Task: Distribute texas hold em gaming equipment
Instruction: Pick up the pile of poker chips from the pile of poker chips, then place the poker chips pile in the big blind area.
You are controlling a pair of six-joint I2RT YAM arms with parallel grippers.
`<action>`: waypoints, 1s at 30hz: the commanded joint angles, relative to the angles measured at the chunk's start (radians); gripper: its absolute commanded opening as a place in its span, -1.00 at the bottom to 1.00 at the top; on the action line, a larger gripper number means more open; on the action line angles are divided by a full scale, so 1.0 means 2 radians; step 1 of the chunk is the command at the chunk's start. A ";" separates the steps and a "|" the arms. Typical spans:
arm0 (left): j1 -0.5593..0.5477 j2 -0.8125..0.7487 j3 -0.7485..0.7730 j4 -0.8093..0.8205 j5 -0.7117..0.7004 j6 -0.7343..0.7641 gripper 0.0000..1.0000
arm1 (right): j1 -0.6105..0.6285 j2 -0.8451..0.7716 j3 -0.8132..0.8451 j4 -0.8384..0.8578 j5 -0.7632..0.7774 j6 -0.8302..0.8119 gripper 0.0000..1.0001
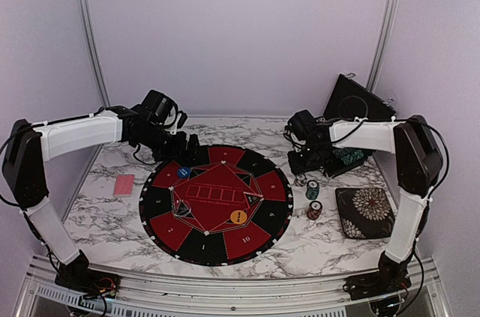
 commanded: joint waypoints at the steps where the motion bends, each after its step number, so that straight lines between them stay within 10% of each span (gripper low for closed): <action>1: 0.003 0.003 -0.002 0.009 0.007 0.003 0.98 | 0.014 -0.019 0.032 -0.019 0.009 0.004 -0.31; 30: 0.059 -0.013 -0.021 0.028 0.026 -0.021 0.98 | 0.256 -0.096 -0.073 -0.023 0.007 0.110 -0.32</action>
